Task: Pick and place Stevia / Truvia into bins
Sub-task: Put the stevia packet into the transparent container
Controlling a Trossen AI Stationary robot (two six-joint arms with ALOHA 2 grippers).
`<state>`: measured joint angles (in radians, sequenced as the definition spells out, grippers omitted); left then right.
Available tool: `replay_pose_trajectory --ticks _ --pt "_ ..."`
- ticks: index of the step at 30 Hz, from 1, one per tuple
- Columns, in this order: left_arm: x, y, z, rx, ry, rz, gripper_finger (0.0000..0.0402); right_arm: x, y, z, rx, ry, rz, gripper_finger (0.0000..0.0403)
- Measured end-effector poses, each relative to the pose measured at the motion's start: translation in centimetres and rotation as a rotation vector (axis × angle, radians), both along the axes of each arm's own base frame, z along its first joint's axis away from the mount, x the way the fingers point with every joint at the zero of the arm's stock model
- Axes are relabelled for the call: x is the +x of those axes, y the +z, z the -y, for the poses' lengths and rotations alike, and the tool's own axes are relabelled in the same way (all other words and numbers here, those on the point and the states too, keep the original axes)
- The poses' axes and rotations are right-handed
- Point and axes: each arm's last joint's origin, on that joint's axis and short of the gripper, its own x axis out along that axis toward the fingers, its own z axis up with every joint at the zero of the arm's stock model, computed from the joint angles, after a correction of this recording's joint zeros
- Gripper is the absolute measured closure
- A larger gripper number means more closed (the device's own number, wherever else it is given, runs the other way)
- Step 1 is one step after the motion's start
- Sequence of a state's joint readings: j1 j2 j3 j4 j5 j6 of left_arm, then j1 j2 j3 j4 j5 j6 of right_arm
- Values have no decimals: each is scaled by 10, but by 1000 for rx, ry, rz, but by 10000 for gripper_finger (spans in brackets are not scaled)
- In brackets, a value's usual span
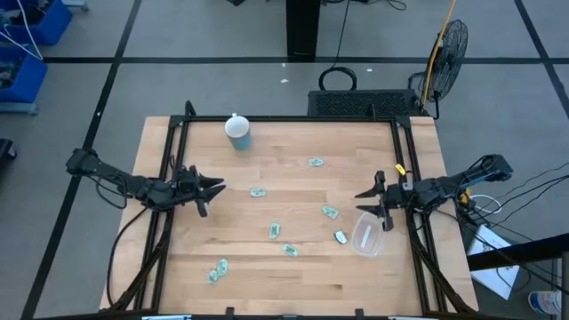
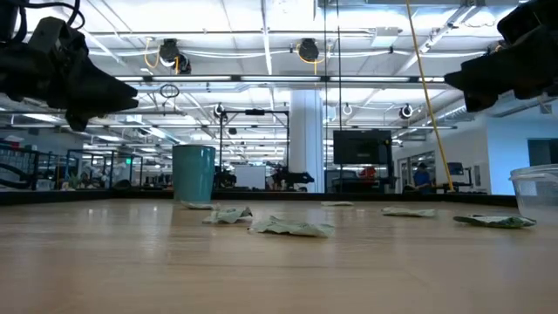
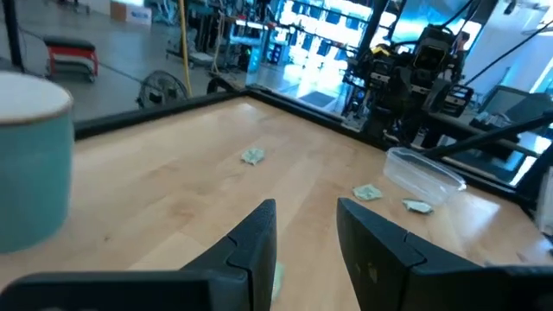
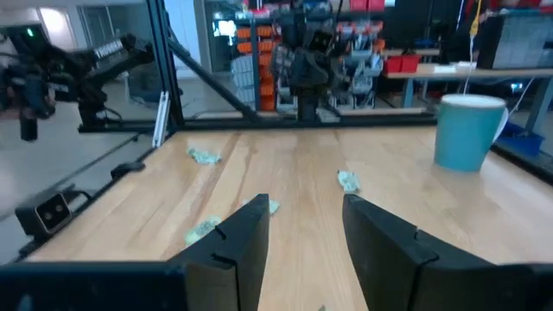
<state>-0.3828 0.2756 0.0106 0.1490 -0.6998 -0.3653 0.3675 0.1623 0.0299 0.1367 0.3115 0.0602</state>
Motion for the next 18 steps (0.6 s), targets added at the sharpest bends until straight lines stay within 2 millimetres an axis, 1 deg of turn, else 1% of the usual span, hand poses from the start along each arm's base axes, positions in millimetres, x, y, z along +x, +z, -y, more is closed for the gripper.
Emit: replay_pose_trajectory --ticks 3,6,9,11,13,15,18 --pt "0 3 -1 43 29 12 275 1 3 0 -71 -3 38 261" --pt "0 8 -2 46 71 55 275 2 8 0 -117 -14 80 261" --pt "0 14 -2 -21 57 133 275 7 15 5 -217 -128 134 261" --pt "0 15 -1 -75 35 164 275 13 14 8 -258 -174 55 261" --pt "0 17 -2 -91 48 187 275 23 28 11 -237 -210 10 261" --pt "0 18 -4 -92 103 192 275 36 38 15 -202 -255 -62 261" --pt "-2 17 -8 -114 242 203 275 61 38 23 -195 -320 -247 261"
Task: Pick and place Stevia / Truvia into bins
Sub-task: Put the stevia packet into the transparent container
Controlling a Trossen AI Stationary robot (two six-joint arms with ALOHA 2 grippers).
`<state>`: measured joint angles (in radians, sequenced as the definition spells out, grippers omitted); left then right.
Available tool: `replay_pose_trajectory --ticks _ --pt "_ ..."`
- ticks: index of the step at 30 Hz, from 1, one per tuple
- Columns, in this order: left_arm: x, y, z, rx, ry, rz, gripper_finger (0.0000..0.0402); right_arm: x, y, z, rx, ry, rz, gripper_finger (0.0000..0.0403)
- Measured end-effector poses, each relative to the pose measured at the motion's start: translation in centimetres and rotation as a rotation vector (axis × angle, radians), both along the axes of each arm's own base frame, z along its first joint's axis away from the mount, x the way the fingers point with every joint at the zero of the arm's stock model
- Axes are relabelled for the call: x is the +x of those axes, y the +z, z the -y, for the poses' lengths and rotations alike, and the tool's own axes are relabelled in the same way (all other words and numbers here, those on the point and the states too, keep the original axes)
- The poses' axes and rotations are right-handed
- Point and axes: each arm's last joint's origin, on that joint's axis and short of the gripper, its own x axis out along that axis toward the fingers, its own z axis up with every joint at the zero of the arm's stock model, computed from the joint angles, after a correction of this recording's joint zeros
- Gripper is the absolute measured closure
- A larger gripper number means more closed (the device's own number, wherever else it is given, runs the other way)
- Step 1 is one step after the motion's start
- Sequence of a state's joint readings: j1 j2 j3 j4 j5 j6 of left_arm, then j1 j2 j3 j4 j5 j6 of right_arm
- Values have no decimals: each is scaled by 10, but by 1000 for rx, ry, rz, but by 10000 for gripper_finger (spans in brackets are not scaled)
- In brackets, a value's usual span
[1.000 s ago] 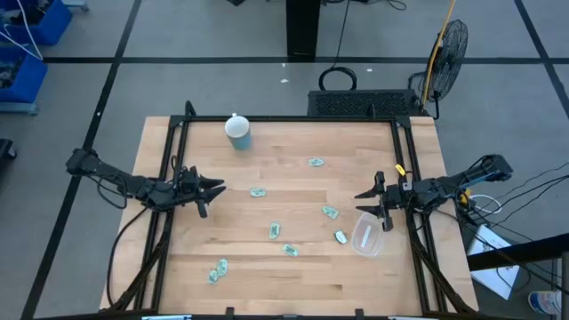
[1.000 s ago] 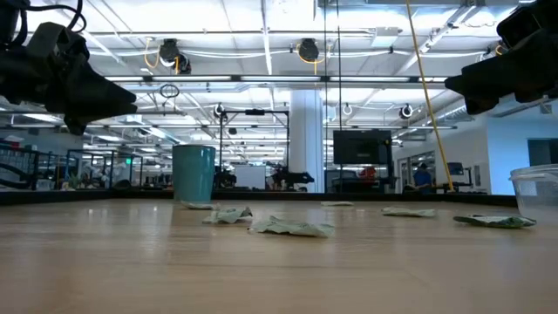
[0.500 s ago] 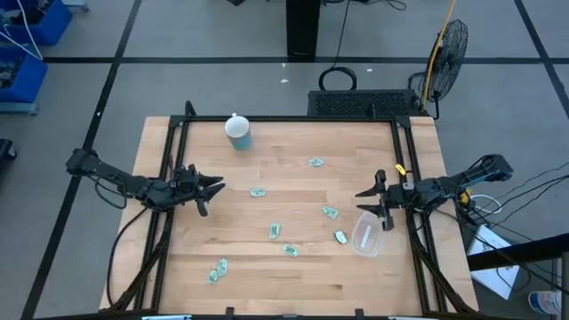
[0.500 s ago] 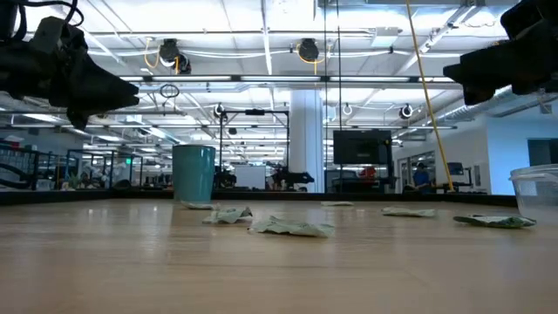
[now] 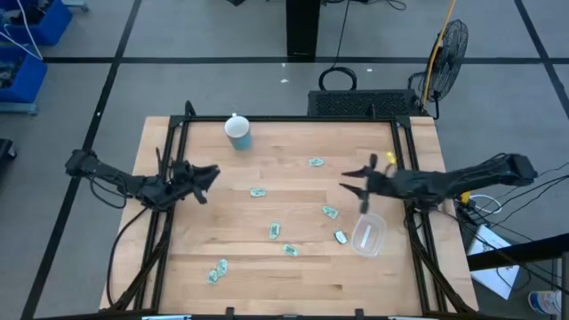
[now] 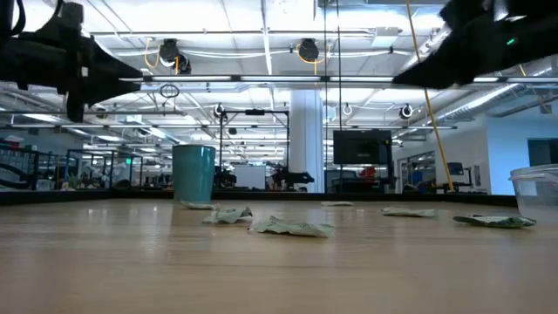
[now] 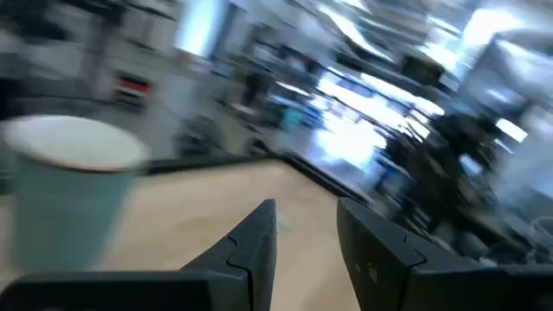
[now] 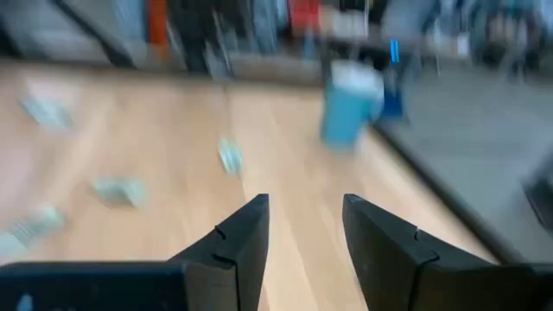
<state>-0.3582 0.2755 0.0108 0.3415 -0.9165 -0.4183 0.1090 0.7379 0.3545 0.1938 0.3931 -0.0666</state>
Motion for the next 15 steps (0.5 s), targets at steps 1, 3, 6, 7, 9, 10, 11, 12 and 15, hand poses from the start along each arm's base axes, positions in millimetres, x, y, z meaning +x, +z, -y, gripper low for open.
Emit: replay_pose_trajectory --ticks 1,3,6,7,9,10,11,12,15 --pt "0 -1 -1 -29 32 13 275 9 0 4 1 -26 -44 261" --pt "-1 -1 -3 -83 68 45 275 27 2 13 1 -86 -102 261" --pt "0 -1 -4 -96 78 55 275 48 -11 32 4 -176 -238 261" --pt "0 -1 -5 -96 80 55 275 54 -17 38 9 -202 -277 261" --pt "0 -2 -5 -91 84 46 275 64 -26 53 50 -237 -319 261" --pt "0 -3 -5 -87 85 35 275 68 -30 59 86 -250 -324 261" --pt "0 -4 -5 -83 85 26 275 70 -37 66 127 -277 -331 261" --pt "0 -4 -5 -82 82 19 275 72 -46 71 159 -310 -345 261" --pt "1 -8 -5 -90 80 -6 275 76 -64 86 210 -358 -367 261"
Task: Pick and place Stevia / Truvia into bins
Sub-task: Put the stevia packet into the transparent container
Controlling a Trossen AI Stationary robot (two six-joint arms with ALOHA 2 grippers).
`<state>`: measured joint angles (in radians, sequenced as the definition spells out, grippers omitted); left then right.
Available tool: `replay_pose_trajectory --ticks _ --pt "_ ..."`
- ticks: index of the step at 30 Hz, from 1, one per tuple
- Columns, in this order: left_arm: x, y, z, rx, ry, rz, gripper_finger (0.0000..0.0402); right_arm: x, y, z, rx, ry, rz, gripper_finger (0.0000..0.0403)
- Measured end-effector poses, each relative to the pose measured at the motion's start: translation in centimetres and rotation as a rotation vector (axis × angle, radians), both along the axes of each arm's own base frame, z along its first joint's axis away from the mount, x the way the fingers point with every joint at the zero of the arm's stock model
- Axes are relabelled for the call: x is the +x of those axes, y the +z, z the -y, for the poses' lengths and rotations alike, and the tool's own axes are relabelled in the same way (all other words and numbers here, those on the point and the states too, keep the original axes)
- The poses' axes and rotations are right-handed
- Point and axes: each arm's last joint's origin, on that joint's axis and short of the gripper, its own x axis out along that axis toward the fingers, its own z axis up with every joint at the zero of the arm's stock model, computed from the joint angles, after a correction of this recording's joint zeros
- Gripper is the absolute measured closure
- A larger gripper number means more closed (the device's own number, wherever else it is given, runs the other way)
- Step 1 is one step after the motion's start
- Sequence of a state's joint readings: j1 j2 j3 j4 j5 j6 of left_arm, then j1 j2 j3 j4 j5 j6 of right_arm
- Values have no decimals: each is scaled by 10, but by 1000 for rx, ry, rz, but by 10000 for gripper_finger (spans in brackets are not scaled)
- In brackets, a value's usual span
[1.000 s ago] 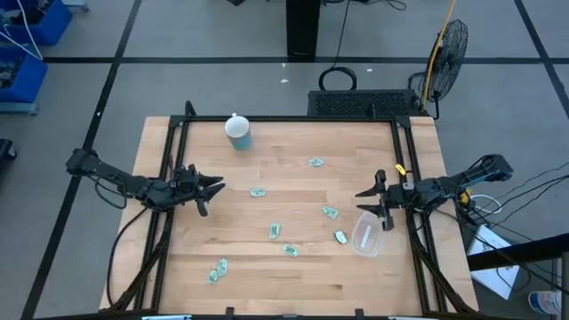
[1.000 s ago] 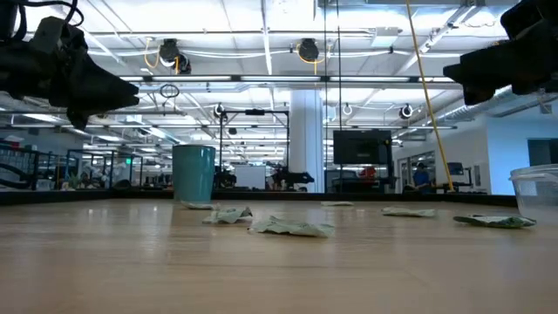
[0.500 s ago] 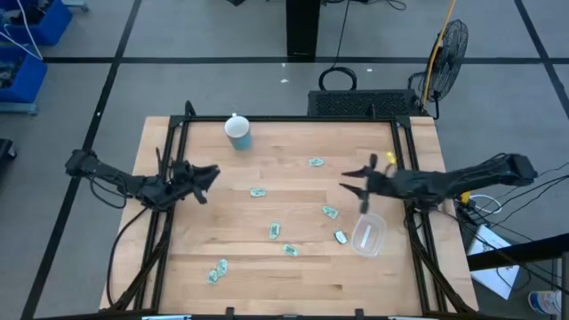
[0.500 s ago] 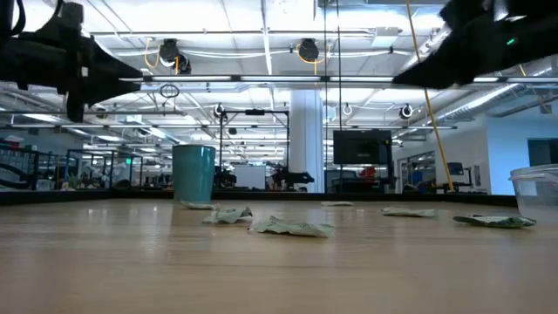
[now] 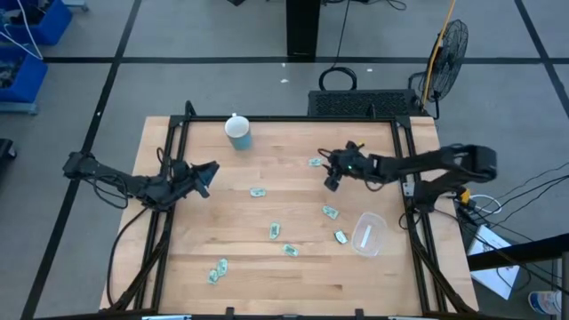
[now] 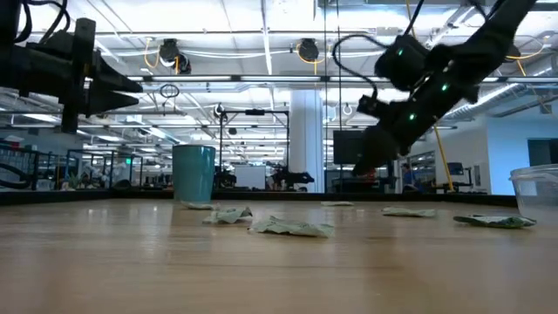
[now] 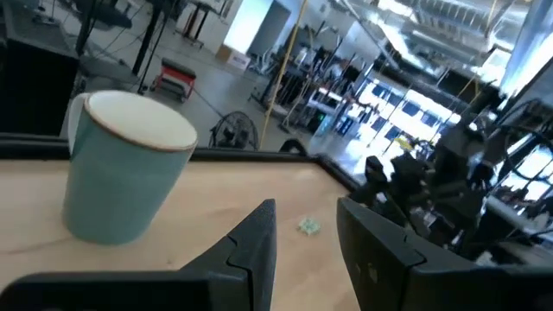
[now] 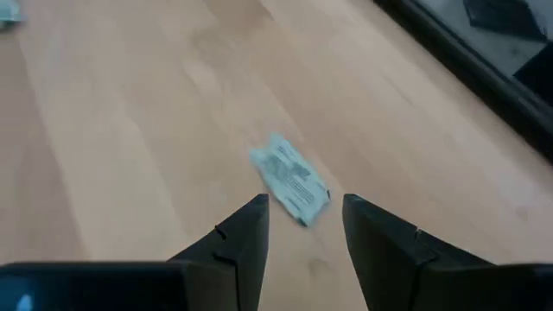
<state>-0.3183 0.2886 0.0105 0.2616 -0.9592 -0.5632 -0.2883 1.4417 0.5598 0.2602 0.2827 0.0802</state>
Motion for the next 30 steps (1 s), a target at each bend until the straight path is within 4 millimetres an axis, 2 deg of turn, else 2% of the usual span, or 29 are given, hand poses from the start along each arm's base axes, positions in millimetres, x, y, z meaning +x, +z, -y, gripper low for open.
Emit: replay_pose_trajectory --ticks 7,12,16,20,25,30 --pt "0 -3 0 -1 9 -23 275 14 -26 17 34 4 69 261" --pt "0 -3 0 15 10 -35 275 11 -45 26 40 -60 2 262" --pt "0 -3 0 26 10 -44 275 10 -52 30 39 -86 -16 268" --pt "0 -3 0 27 11 -48 275 9 -55 32 29 -107 -36 304" --pt "1 -6 0 27 11 -75 275 10 -55 32 16 -107 -38 389" --pt "3 -12 1 -6 7 -98 275 10 -51 29 13 -103 -32 400"
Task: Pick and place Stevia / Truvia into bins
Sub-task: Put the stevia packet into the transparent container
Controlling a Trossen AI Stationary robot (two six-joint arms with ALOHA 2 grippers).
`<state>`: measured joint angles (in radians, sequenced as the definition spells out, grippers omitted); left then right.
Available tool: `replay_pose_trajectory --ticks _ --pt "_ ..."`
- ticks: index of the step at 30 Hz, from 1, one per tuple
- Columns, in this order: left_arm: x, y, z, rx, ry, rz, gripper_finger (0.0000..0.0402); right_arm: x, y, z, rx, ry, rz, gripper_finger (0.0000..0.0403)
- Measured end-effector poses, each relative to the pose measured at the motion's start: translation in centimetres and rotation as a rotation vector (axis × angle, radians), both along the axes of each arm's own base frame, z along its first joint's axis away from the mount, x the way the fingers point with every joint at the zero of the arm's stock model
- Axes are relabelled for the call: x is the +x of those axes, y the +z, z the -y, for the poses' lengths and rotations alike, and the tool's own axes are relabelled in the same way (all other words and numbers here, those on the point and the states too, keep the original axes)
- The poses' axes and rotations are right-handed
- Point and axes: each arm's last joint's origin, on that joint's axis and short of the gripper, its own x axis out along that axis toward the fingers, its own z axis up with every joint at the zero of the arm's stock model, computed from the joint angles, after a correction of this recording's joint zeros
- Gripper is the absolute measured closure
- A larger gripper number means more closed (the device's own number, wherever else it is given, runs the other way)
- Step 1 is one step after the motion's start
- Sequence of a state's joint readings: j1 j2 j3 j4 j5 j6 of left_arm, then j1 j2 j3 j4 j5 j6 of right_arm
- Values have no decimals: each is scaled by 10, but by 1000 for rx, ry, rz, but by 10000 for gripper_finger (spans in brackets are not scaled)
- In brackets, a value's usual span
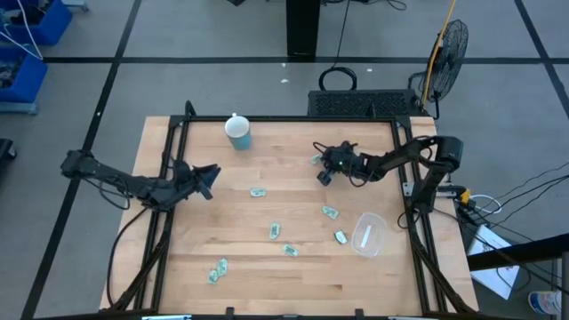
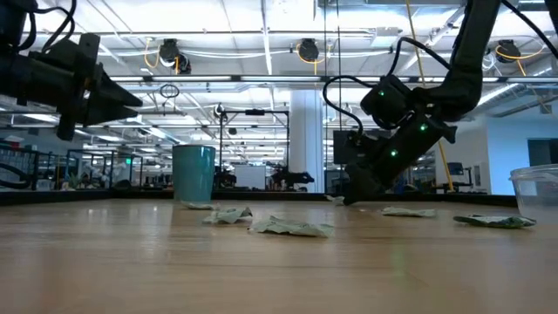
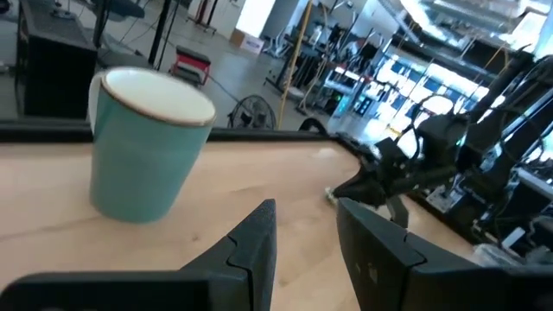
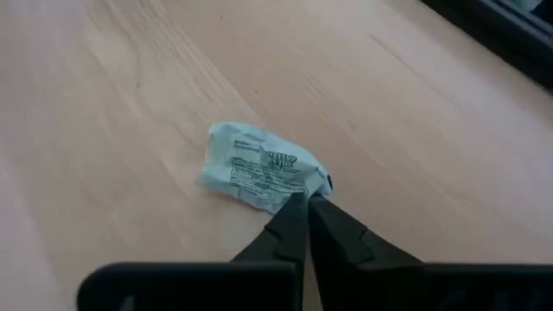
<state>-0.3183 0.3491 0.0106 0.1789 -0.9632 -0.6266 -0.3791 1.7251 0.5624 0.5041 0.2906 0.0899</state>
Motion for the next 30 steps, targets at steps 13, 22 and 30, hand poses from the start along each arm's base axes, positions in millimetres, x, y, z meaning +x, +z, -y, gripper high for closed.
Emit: replay_pose_trajectory --ticks 13,22,30 --pt "6 -9 3 -138 -29 17 275 -48 88 -112 198 365 -32 402" --pt "7 -11 2 -146 2 16 275 -113 94 -185 439 541 -222 403" --pt "9 -4 -1 -139 13 71 275 -114 63 -201 410 503 -482 403"
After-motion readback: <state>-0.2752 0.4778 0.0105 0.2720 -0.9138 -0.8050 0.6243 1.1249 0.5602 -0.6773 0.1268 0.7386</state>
